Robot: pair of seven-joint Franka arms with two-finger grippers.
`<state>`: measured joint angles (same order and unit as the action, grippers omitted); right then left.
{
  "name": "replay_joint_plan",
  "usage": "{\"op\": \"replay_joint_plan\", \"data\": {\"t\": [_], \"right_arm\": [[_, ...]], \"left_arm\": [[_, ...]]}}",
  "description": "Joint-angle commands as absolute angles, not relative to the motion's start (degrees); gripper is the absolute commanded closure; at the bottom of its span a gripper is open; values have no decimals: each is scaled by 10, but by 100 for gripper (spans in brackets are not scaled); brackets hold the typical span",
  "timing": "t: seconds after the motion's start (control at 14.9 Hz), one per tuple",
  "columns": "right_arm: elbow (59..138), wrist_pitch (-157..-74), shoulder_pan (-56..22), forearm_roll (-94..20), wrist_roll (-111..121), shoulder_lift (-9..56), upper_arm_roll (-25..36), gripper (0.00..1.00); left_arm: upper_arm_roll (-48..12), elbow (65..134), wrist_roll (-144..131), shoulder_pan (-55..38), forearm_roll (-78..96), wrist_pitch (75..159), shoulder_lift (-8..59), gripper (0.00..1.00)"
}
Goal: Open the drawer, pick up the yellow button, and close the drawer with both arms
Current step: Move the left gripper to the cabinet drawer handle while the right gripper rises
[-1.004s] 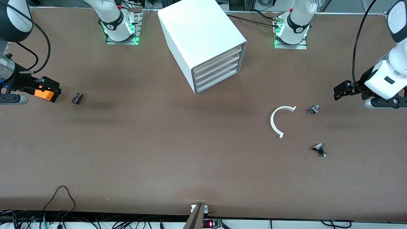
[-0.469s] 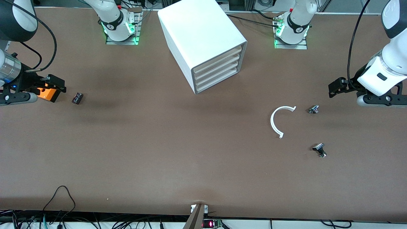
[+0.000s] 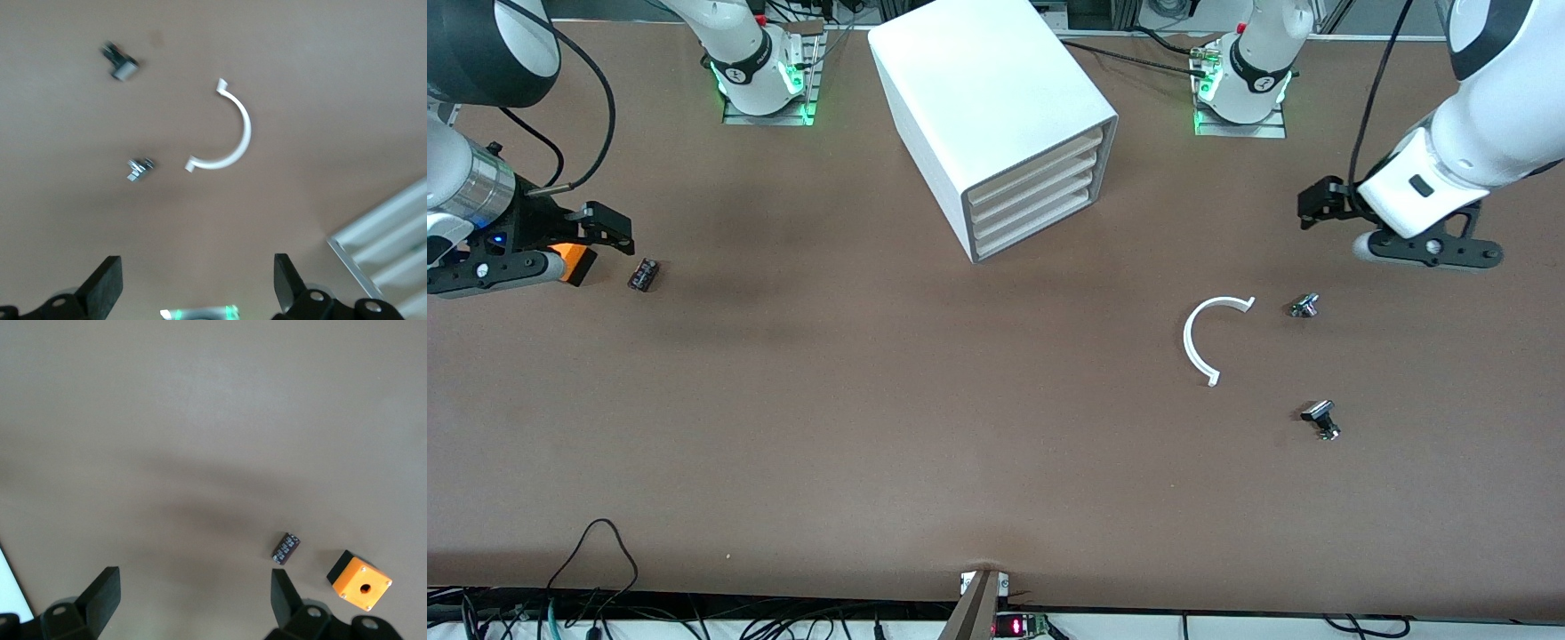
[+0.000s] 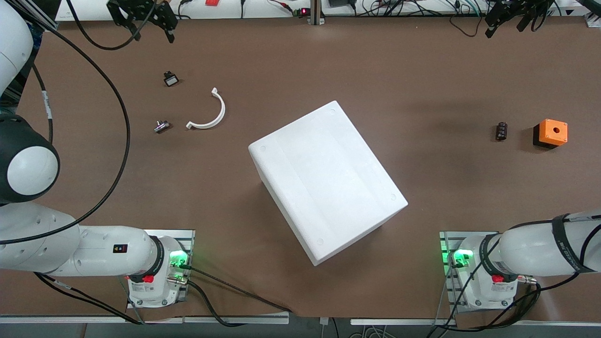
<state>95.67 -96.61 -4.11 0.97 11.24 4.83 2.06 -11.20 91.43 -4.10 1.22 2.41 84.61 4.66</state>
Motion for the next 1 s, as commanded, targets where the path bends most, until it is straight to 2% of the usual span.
{"op": "replay_joint_plan", "data": {"t": [0.0, 0.27, 0.47, 0.67, 0.94], "right_arm": [[927, -961, -41, 3, 162, 69, 23, 0], [897, -969, -75, 9, 202, 98, 23, 0], [896, -971, -73, 4, 253, 104, 23, 0], [896, -998, -74, -15, 353, 112, 23, 0], [896, -1012, -76, -29, 379, 113, 22, 0]], "left_arm": [[-113, 912, -33, 23, 87, 787, 64, 0], [-113, 913, 2, 24, 177, 696, 92, 0], [-113, 928, 20, 24, 224, 678, 124, 0], [-112, 968, 34, 24, 282, 708, 148, 0], [-114, 1076, 35, 19, 383, 823, 166, 0]]}}
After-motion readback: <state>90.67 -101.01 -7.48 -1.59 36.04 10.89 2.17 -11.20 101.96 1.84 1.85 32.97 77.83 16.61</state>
